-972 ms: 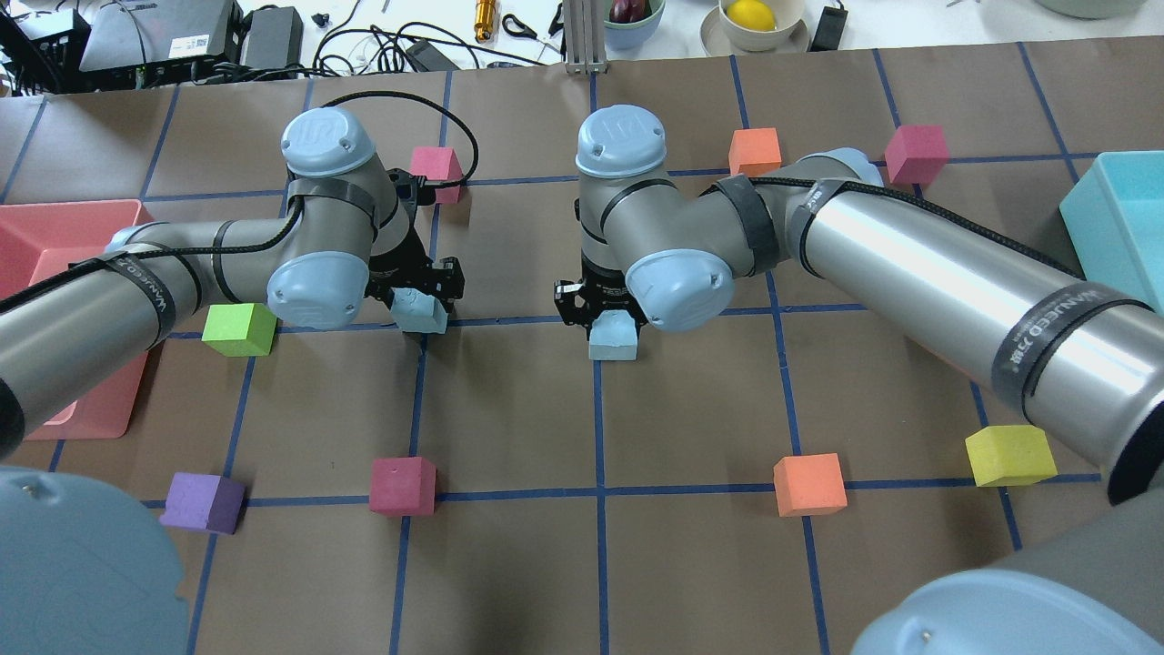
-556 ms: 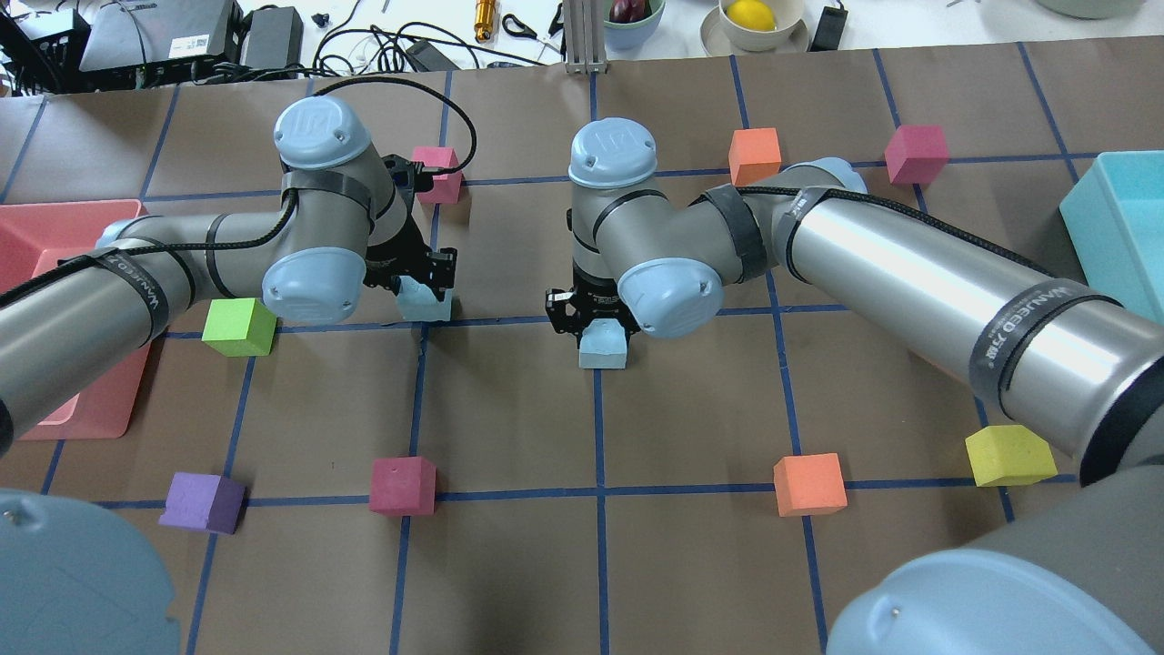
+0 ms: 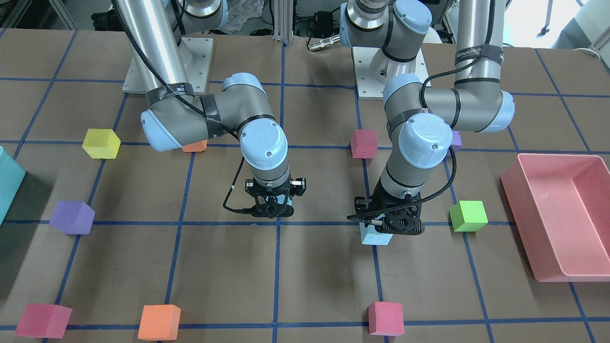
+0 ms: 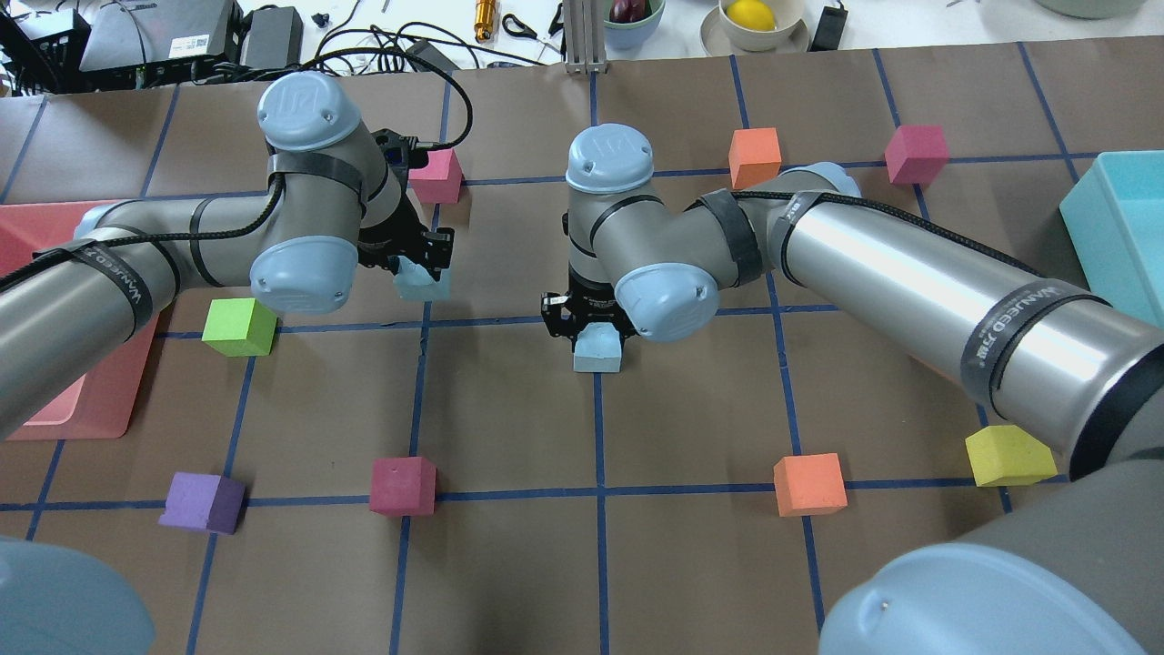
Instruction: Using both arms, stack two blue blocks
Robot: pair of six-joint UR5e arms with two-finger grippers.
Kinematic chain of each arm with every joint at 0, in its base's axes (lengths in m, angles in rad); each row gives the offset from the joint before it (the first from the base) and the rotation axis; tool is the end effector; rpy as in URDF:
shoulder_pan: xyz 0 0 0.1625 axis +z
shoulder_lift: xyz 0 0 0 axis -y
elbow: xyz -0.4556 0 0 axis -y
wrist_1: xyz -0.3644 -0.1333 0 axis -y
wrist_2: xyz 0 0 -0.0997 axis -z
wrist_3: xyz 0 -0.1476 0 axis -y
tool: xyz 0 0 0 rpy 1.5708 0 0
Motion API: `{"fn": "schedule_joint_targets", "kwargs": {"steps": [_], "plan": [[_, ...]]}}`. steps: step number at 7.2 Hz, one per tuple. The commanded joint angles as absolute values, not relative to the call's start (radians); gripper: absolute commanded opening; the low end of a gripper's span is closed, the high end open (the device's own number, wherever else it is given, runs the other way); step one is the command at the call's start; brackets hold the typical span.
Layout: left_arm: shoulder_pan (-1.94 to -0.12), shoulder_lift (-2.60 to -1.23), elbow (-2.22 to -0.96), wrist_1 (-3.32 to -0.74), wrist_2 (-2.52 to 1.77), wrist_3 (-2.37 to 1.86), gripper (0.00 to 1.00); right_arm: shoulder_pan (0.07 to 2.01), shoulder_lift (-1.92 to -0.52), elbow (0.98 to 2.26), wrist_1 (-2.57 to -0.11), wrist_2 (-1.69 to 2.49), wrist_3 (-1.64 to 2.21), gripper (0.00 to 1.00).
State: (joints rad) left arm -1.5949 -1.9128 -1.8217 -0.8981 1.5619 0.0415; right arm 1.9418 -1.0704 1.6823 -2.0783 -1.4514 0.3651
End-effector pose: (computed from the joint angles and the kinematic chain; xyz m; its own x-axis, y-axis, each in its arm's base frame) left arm -0.1482 -0.5627 0.2489 -0.9978 0.0661 0.0056 0.0655 0.9946 -0.0800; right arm 0.3584 -0.5052 0.1968 -0.9973 0.0055 -0.0734 -0.0048 0.9902 0.1396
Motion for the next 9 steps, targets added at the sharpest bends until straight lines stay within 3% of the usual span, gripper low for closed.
{"fn": "schedule_joint_targets", "kwargs": {"steps": [1,2,7,9], "plan": [[-1.598,-1.895,-1.824,-0.900,1.557,0.041,0.00,1.940,-1.066,1.683,-2.080,-1.451,0.367,0.78],[-1.600,-1.881,-1.824,-0.902,1.559,0.040,0.00,1.940,-1.066,1.683,-2.079,-1.450,0.367,1.00],[-1.629,-1.827,-1.821,-0.962,1.513,-0.088,0.00,1.824,-1.191,1.635,-1.984,-1.474,0.356,1.00],[-1.754,-1.822,-1.807,-0.963,1.523,-0.241,0.00,1.708,-1.290,1.605,-1.852,-1.479,0.242,1.00]]}}
